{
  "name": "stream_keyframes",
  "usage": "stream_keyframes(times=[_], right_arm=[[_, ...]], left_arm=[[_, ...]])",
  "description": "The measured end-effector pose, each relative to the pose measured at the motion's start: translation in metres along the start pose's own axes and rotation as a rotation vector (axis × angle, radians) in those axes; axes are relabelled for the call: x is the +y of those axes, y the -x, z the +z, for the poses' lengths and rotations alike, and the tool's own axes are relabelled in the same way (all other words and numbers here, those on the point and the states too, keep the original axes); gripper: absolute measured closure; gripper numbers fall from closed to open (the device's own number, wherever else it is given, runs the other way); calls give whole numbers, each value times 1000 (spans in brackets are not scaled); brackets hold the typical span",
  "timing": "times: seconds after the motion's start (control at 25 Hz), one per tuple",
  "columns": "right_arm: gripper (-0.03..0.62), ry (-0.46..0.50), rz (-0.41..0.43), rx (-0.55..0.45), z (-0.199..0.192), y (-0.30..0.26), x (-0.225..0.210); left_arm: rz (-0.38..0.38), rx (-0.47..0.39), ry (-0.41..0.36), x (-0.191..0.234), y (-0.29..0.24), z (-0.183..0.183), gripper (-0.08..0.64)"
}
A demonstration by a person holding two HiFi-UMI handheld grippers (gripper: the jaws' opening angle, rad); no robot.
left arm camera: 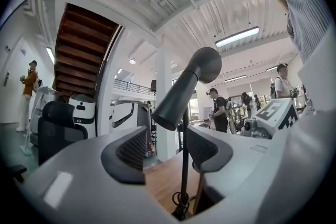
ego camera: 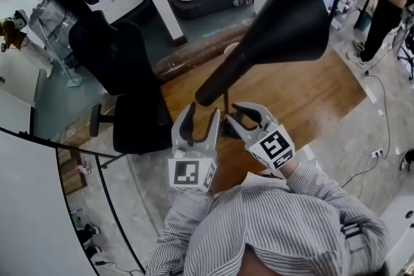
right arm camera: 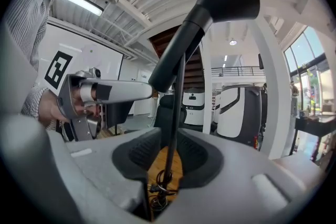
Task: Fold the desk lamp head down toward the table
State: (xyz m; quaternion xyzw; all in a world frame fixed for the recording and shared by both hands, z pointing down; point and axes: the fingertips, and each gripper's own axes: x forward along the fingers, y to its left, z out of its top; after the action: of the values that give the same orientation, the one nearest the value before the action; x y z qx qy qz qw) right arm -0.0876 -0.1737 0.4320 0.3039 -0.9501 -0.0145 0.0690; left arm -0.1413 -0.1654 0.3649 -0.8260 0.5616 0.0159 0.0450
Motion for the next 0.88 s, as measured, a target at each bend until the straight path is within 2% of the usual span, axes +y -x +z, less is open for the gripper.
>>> stream_keyframes(times=[0.12,0.32,0.6,0.88], right_arm=[[508,10,9,0,1,-8,-2],[508,15,-10,-22,2,-13,-7],[535,-4,-14,-18,0,-17,-8],[540,-31,-2,-15,-2,-17,-10]], left_arm=[[6,6,-49,5,-6,9,336],[-20,26,-183,2,-14,13,319],[-66,21,-214,1,-22,20,318],[-151,51,-267,-4,-26,27,333]])
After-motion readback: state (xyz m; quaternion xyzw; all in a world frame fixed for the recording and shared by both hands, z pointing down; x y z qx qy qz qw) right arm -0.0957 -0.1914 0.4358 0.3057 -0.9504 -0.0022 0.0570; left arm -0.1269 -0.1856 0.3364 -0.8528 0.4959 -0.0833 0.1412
